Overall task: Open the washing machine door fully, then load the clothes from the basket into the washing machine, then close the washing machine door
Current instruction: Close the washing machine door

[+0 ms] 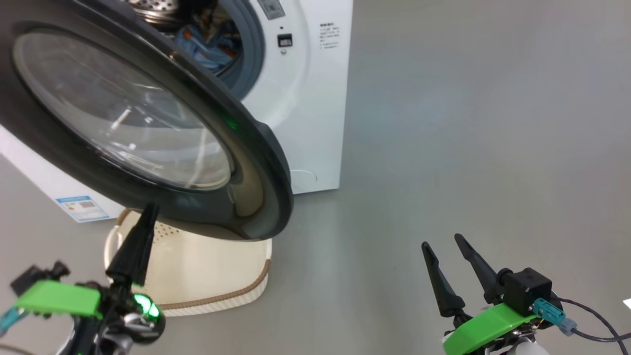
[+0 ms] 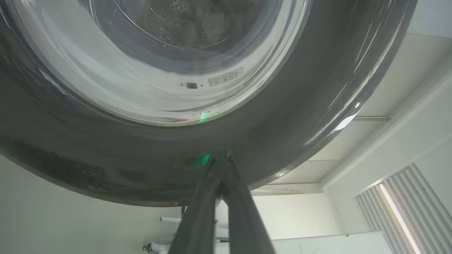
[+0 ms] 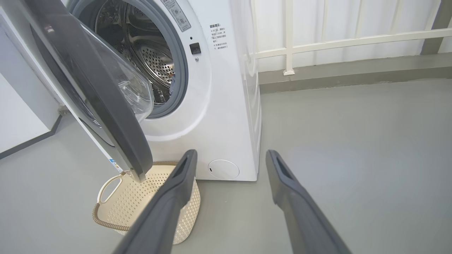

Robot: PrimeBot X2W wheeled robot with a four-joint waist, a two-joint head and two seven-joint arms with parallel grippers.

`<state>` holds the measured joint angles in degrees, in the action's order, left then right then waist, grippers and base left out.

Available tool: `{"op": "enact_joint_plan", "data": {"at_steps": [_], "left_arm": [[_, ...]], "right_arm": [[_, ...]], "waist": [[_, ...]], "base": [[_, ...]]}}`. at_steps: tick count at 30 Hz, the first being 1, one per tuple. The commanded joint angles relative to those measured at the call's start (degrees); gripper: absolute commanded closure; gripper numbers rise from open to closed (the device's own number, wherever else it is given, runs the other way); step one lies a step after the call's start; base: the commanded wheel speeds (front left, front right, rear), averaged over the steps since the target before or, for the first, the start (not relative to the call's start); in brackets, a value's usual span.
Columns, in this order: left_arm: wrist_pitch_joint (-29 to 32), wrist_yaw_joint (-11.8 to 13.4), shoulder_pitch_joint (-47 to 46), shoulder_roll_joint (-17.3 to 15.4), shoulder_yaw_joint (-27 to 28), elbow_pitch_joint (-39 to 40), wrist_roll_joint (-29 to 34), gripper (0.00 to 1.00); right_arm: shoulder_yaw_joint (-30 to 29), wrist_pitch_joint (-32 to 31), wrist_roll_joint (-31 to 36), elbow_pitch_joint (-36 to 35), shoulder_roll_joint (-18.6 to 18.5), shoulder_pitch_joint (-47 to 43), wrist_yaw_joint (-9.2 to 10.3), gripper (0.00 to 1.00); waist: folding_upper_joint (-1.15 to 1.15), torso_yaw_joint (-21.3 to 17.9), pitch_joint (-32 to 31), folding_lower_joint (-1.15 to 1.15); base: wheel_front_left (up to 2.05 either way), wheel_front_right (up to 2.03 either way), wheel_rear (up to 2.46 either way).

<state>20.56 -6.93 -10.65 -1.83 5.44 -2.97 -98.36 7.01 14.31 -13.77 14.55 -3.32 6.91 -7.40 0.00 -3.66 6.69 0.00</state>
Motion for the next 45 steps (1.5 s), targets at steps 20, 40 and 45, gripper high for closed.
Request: {"op": "enact_joint_plan", "data": {"at_steps": [20,40,45], "left_arm": [[-23.7,-0.6,8.3,-4.3,-1.9,10.7,20.0,0.0],[-35.5,-0.6,11.7,-7.2,-1.4,5.7,69.5,0.0],[-35.6,-0.6,12.9,-6.9,-1.0,5.4,78.3,0.0]], "right_arm": [[1.8,0.7,-0.7,-2.0,0.4,-0.5,-0.09,0.0],[2.0,0.7,-0.2,-2.0,0.4,-1.4,-0.09,0.0],[1.9,0.7,-0.1,-2.1,0.3,-1.4,-0.09,0.0]], "waist": [[0.0,1.4,-1.8,0.0],[0.0,1.0,-3.4,0.0],[0.0,1.0,-3.2,0.0]], "base": [[0.0,0.0,0.0],[0.0,0.0,0.0],[0.0,0.0,0.0]]}}
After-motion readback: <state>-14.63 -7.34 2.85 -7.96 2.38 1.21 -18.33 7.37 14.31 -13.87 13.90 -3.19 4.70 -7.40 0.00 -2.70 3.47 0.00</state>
